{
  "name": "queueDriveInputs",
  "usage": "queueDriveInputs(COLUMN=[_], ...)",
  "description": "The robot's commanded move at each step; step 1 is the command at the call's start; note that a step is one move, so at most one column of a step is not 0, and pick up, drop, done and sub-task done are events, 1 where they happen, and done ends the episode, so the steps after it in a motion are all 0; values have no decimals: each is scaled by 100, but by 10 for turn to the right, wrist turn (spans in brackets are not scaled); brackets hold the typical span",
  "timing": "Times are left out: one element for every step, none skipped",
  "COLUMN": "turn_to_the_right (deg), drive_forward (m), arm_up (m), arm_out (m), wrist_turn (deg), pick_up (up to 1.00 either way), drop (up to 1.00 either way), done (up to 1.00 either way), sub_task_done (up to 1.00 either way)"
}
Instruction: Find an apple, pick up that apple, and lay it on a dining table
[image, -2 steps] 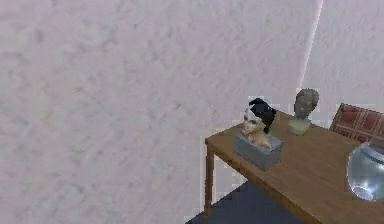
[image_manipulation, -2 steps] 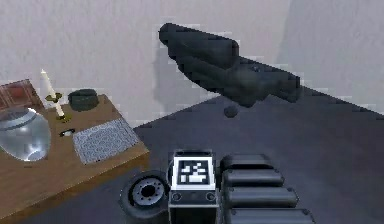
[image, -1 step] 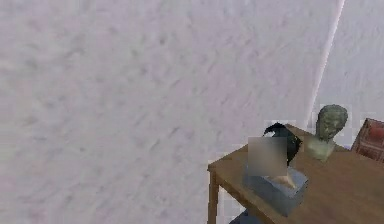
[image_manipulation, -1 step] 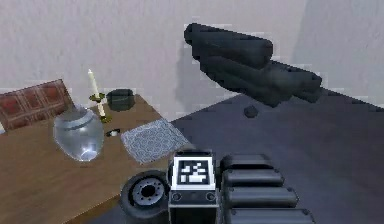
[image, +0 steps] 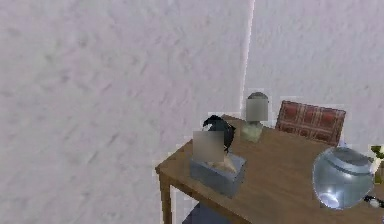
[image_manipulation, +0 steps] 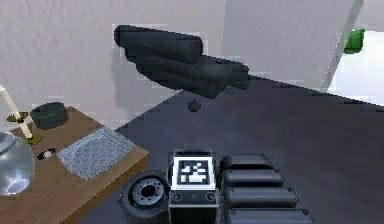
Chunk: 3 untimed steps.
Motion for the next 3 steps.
queueDriveInputs(turn_to_the_right=[-150, 90, -30], drive_forward=[0, 0, 0], arm_up=[0, 0, 0], arm_out=[0, 0, 0], wrist_turn=[0, 0, 0], pick_up=[0, 0, 0], drop=[0, 0, 0], done=[0, 0, 0], sub_task_done=[0, 0, 0])
